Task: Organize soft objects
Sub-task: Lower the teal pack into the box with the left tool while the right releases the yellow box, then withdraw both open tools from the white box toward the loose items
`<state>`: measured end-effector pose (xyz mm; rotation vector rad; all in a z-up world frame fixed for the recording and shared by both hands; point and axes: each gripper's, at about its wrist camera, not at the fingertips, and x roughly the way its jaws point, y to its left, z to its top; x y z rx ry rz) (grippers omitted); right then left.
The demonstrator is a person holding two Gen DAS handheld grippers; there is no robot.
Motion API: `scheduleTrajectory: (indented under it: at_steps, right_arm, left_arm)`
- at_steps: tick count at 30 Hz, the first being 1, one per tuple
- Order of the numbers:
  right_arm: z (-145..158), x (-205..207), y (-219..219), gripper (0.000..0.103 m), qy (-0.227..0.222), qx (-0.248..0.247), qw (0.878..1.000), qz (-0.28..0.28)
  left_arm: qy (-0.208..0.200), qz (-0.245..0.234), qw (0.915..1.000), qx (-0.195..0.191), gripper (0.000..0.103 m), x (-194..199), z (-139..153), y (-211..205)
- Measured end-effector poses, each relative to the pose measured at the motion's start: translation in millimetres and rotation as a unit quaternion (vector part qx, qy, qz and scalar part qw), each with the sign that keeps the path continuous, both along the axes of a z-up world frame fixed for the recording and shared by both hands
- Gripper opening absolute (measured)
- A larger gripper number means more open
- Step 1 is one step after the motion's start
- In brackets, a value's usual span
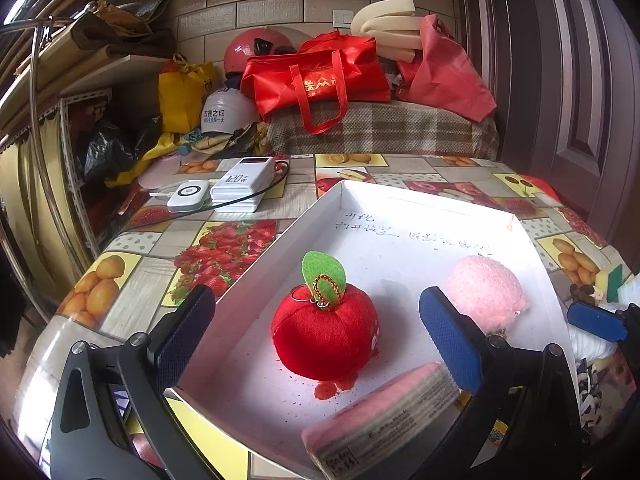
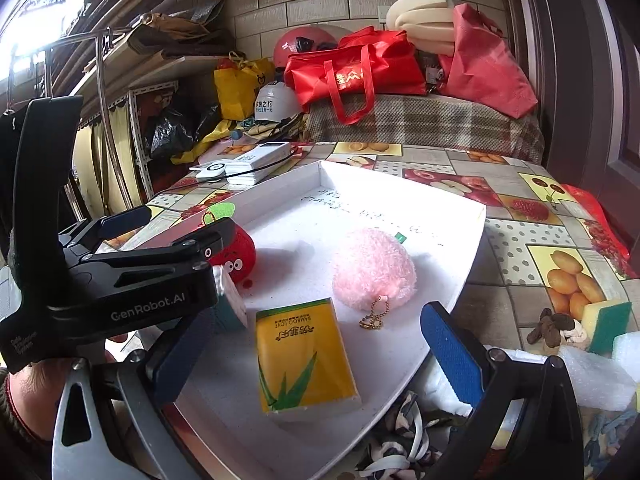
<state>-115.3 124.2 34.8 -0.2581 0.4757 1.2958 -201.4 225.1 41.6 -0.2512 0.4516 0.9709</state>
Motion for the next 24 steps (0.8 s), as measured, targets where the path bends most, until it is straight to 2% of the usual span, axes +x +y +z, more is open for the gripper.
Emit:
scheduleTrajectory:
  at_steps: [10,16,24]
  right_arm:
    - [2.5,0.0,-2.9,0.103,-0.002,0.007,1.000,-0.002]
    - [6.6,-0.1,-10.9,0.103,-0.005,0.030,1.000,-0.008]
    - [12.0,-11.5,-22.4,0.103,-0.038,0.060,0.997,-0.006]
  left_arm:
    - [-0.006,0.006,1.0000,0.003,0.103,-3.5,1.1,0.1]
    - [-0.040,0.017,0.9990,0.002,0.103,-17.1,3.7,-0.1]
    - [-0.055,0.011,0.9980,0.028,0.103,-21.0,8.5,-10.2]
